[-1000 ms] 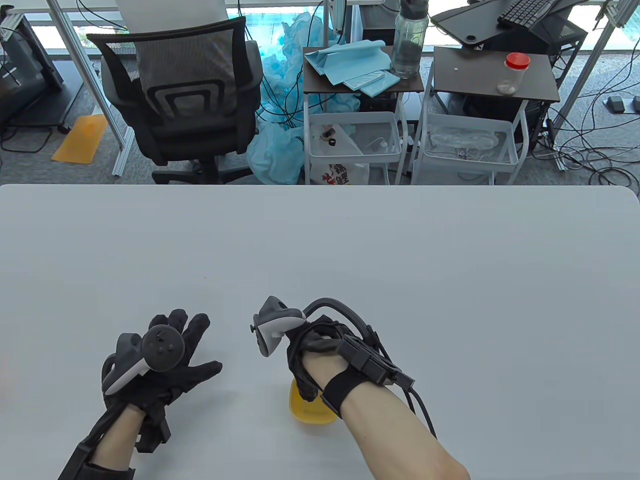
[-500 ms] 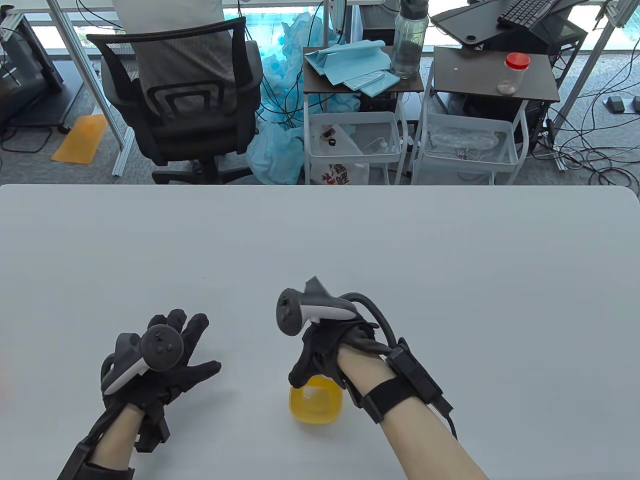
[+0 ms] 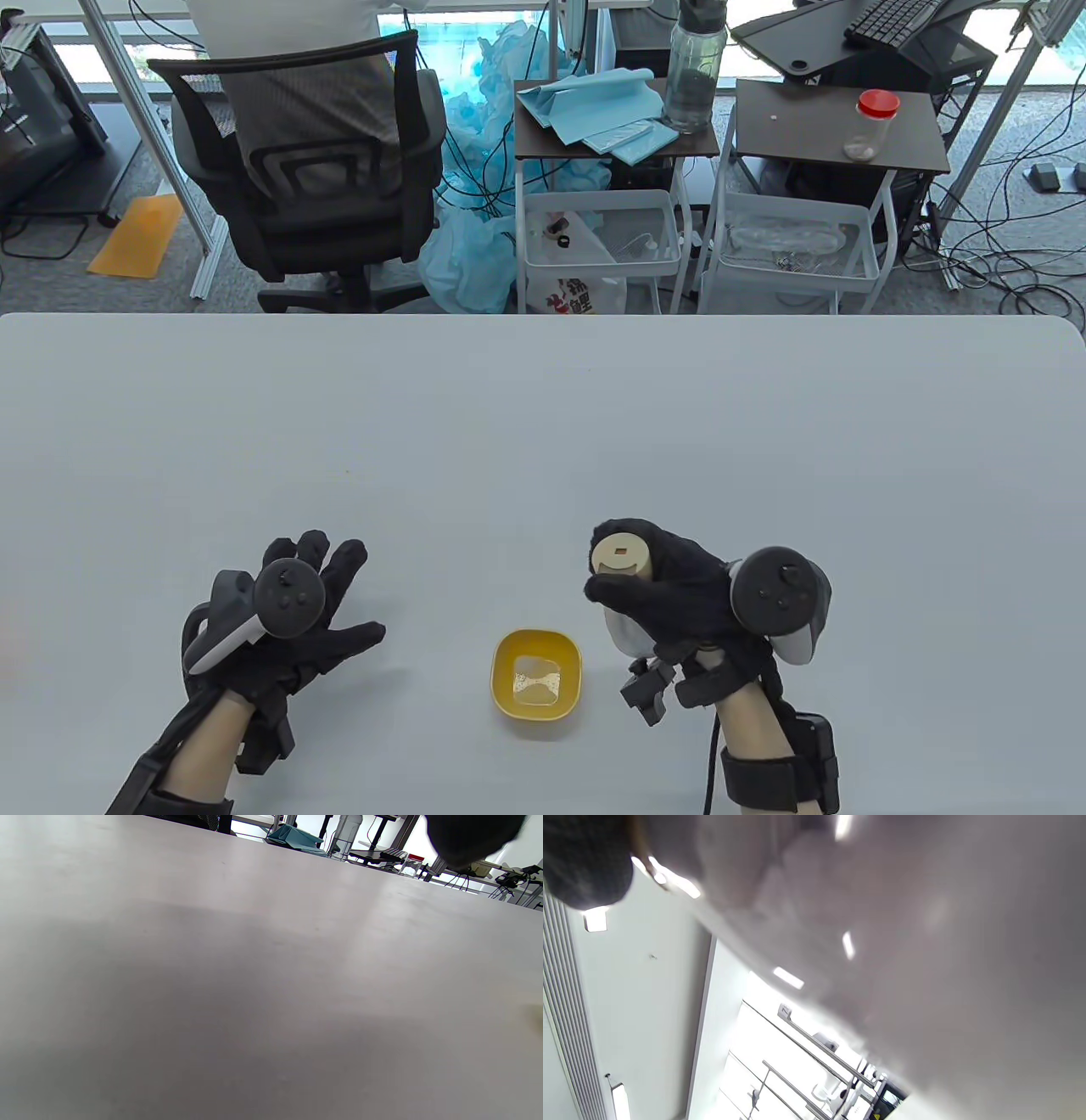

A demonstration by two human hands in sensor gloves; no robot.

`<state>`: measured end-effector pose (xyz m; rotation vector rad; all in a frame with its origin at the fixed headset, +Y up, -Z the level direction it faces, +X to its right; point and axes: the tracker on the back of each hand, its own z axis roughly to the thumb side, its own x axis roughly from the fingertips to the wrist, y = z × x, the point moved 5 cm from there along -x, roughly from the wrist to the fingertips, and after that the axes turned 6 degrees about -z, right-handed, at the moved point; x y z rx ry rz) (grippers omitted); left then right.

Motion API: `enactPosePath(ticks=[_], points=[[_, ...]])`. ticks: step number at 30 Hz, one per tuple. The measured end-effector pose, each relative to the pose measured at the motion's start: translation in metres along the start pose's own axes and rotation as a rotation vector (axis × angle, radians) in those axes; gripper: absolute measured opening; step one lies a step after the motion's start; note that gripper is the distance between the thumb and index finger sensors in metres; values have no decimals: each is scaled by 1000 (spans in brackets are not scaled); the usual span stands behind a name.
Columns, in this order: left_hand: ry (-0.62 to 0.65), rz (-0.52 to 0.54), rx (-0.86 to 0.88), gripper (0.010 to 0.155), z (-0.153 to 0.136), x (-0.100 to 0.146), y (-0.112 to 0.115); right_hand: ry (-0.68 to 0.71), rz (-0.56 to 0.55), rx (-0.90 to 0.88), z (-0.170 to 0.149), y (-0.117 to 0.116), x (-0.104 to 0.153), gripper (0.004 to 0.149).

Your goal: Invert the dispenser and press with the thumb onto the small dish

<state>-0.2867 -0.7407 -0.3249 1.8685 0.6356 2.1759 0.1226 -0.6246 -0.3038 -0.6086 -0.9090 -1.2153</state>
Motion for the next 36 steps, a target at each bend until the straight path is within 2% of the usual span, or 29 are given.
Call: enactPosePath(ticks=[4,16,18,21,24,30,34,36], points=[[-3,3,-15,89,1,0,0,17,-26,-54,-13,3,12,79],[-10,-11,-7,89,0,-2,1,35,14,-17,-14,-2,14,79],[-5,-7,-4,89,0,-2,1,19,57,-3,-10,-5,9,79],[1,-3,0,89,0,-2,0,-56,236,97,-3,-15,-2,79],[11,-4,4,89,0,-2,0,-206,551,243,-2,-33,-10,80],[9,-53,-37,89,3,-3,7,-373,844,573,-4,-59,-19,80],[13,-46,-27,89,2,-4,6,-467,1054,814,-9,-90,-19,80],[21,-38,-12,89,2,-2,4,-516,1174,991,-15,-110,-16,81]])
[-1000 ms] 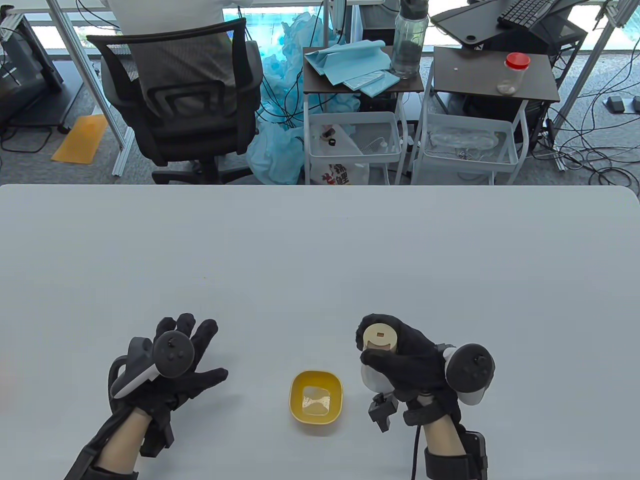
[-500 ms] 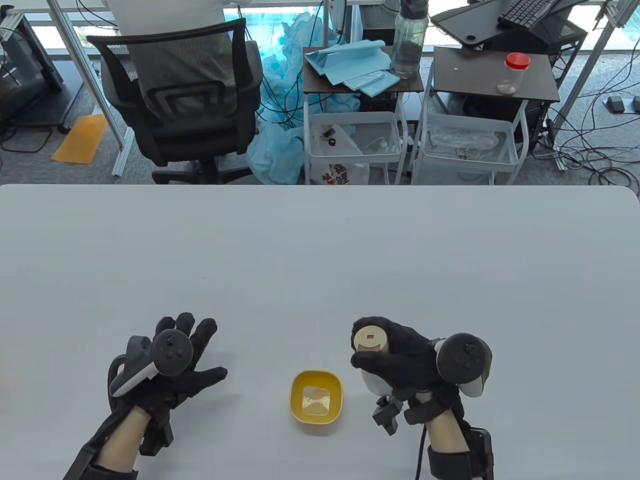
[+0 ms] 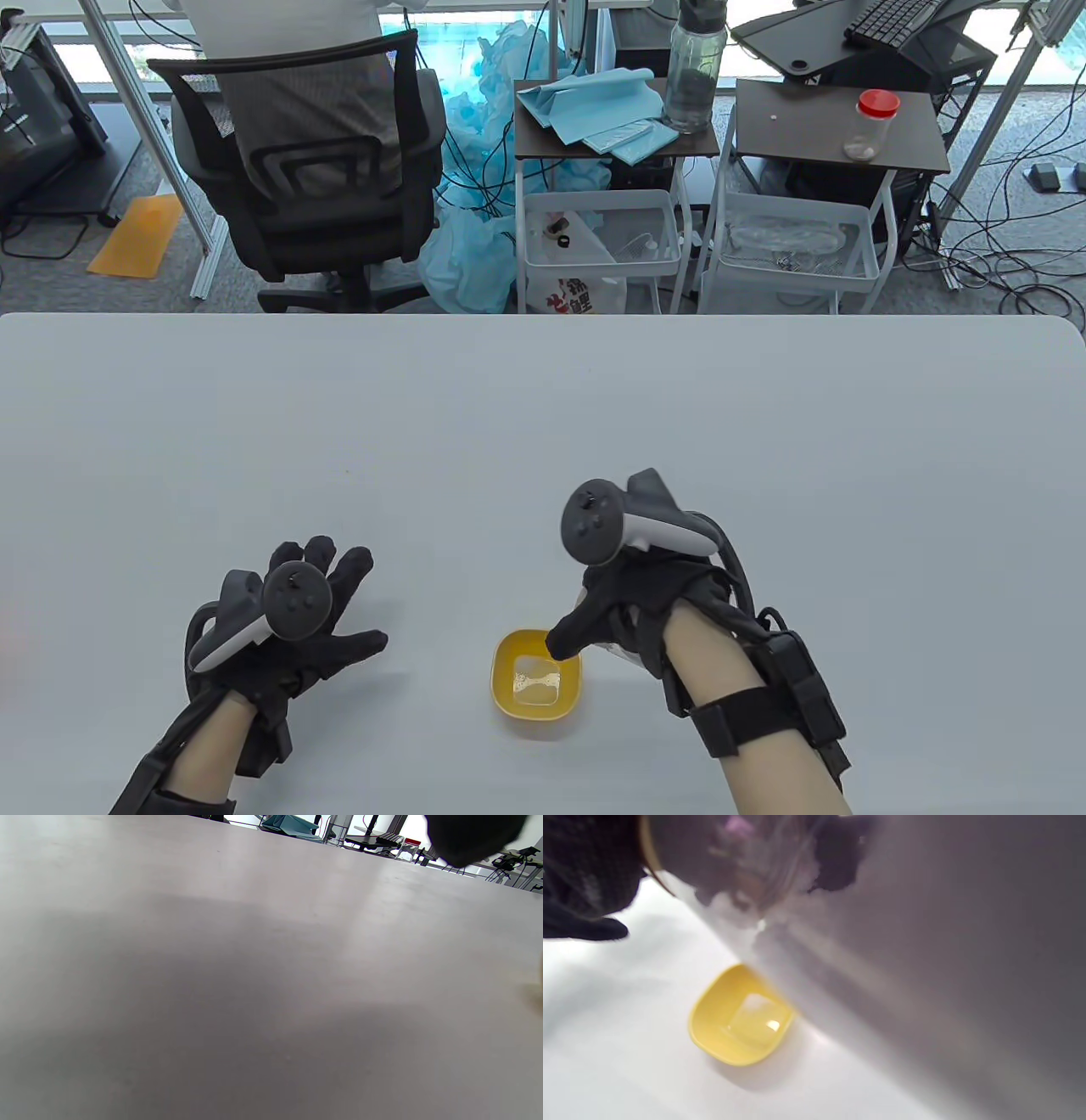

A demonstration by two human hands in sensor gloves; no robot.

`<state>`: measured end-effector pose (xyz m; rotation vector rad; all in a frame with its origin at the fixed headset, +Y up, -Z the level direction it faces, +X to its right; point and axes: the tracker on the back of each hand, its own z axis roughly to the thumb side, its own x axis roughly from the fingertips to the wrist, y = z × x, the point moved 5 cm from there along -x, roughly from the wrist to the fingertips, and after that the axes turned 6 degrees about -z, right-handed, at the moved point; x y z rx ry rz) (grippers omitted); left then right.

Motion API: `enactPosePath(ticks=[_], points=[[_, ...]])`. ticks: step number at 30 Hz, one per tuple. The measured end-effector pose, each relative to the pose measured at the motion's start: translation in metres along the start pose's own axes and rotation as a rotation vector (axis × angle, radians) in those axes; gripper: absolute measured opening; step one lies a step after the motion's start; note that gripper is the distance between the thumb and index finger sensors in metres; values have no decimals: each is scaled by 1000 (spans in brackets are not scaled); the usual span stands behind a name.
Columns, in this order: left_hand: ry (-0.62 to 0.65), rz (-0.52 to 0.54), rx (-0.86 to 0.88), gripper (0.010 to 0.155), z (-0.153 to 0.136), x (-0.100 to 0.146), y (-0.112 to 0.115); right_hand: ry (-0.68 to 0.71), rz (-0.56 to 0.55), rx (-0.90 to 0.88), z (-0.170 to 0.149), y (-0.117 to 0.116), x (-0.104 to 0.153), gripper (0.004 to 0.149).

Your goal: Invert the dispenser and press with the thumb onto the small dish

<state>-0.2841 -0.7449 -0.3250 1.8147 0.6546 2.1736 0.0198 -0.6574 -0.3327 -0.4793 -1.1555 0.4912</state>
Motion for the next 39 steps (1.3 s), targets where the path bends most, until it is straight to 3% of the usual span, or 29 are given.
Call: enactPosePath(ticks=[4,10,16,25,29,32,39], points=[[4,10,-2,89,1,2,-1,-138,142,291,24,-11,-22,82],[-3,14,11,89,-3,2,-3,-172,242,484,54,-21,-47,84],[12,19,19,89,-1,4,-4,-133,276,545,74,-32,-64,72],[5,18,19,89,-2,4,-5,-112,289,538,71,-37,-72,71],[3,17,16,89,-2,4,-5,-93,261,451,64,-34,-67,74],[4,15,17,89,-2,4,-5,-47,175,320,55,-24,-56,78],[-3,18,26,89,-3,4,-5,80,-171,-62,25,11,-20,79]])
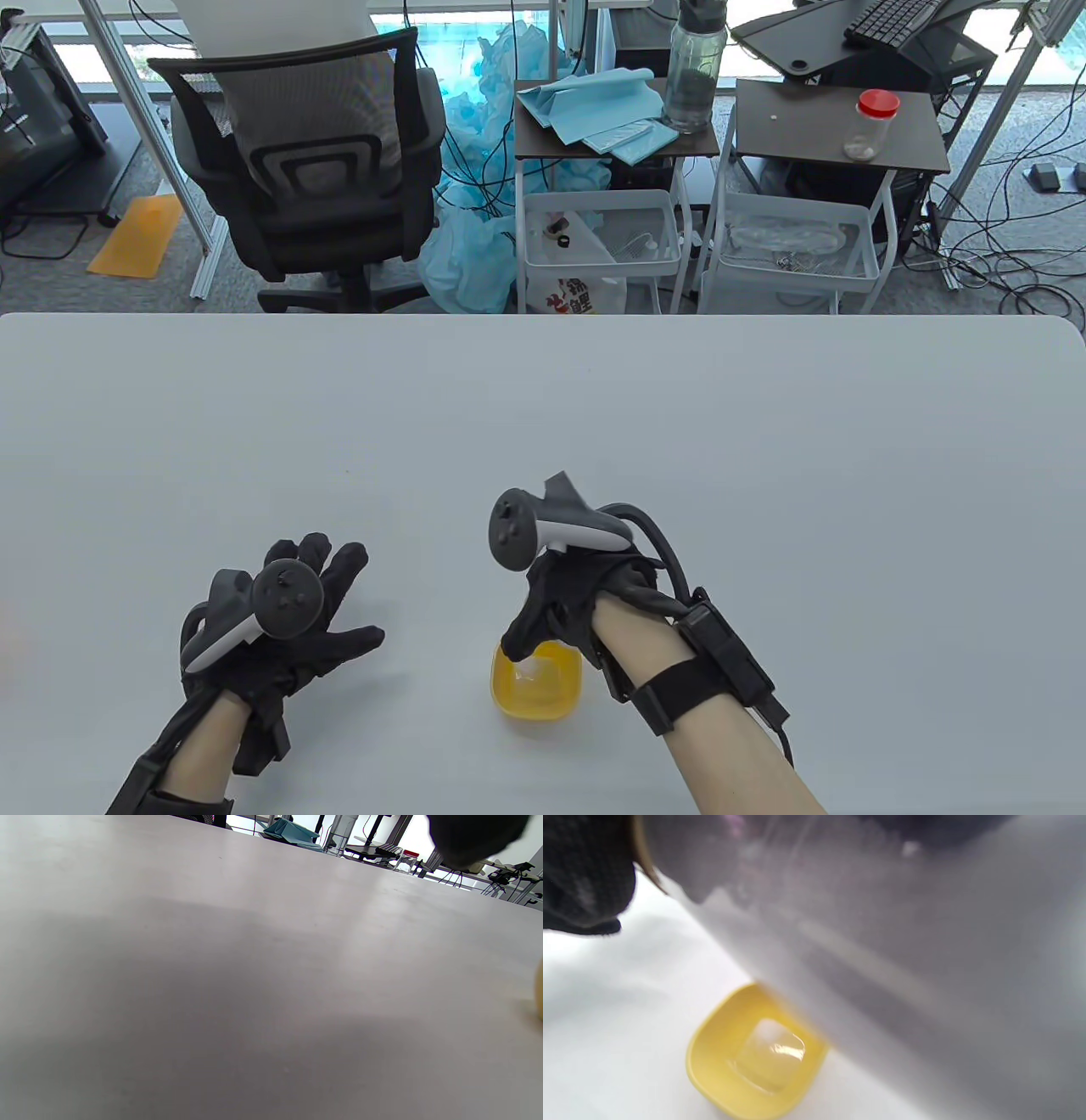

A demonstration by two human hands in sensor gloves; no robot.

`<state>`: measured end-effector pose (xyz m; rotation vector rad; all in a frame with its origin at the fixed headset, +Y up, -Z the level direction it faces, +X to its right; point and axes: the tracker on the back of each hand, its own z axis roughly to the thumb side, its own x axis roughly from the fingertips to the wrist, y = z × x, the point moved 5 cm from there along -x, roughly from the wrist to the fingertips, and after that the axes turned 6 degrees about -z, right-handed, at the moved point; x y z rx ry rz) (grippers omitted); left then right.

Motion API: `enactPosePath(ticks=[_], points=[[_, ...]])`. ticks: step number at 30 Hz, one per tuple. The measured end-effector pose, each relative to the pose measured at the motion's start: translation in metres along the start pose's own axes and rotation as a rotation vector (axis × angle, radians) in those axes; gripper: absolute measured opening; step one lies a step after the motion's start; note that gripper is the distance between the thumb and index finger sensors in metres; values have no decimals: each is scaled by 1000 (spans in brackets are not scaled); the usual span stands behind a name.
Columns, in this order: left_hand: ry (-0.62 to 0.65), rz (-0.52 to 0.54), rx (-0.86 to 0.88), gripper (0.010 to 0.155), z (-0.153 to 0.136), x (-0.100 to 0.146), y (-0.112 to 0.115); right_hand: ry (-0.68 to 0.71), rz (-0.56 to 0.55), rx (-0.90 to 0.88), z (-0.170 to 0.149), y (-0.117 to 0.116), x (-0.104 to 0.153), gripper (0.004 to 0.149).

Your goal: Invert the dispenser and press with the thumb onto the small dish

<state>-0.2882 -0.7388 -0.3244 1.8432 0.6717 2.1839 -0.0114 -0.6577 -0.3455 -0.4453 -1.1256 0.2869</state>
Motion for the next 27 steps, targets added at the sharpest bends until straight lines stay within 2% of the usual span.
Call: enactPosePath(ticks=[3,7,11,15,20,27], points=[[-9,2,11,90,-3,-1,0,36,-209,-200,-18,20,20,79],[-12,-12,6,90,-3,-3,3,53,-457,-435,-44,35,45,79],[-12,-19,4,89,-2,-4,4,84,-694,-624,-71,37,69,79],[-13,-13,4,89,-2,-3,3,101,-868,-775,-93,27,85,80],[-4,-13,2,89,-1,-3,4,164,-1006,-854,-113,12,95,81],[-4,-26,-15,89,1,-5,7,171,-1073,-931,-130,-10,92,80]])
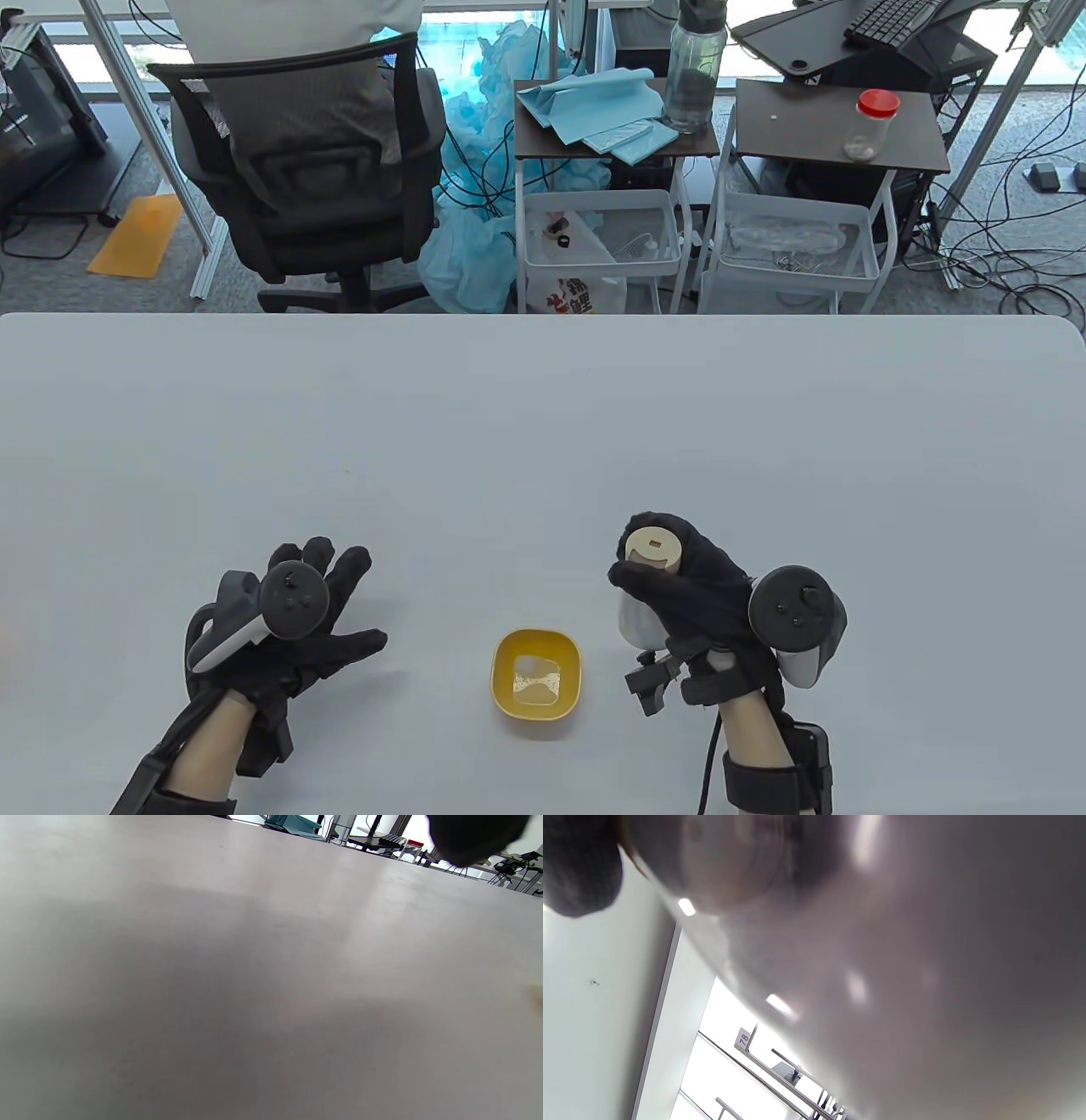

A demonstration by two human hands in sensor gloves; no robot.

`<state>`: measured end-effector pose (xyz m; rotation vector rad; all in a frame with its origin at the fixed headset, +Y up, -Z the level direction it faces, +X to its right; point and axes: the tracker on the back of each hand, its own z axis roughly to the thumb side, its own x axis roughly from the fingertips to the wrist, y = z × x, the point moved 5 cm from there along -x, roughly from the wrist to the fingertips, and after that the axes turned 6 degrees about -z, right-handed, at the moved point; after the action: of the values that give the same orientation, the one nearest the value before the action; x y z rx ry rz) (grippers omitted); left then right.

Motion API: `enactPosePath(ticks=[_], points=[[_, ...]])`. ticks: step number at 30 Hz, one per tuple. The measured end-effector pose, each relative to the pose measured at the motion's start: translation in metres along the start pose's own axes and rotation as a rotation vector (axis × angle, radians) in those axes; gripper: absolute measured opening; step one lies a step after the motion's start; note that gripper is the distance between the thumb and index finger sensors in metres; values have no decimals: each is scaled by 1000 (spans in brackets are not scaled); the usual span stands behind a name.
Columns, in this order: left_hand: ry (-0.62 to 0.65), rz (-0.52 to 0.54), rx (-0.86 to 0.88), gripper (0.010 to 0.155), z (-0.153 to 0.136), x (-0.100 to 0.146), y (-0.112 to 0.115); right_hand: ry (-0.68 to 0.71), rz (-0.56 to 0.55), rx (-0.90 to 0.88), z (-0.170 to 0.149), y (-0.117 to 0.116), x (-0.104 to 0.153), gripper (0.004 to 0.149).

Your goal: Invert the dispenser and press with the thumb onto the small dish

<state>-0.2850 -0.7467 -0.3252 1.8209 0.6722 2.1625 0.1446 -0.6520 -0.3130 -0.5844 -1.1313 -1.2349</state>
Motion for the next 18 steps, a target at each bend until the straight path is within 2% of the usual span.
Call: enactPosePath(ticks=[6,18], points=[[1,-2,-11,89,2,-1,1,5,-50,19,-13,2,2,80],[-21,-25,-23,90,1,-3,4,-89,-51,48,-54,-2,6,79]])
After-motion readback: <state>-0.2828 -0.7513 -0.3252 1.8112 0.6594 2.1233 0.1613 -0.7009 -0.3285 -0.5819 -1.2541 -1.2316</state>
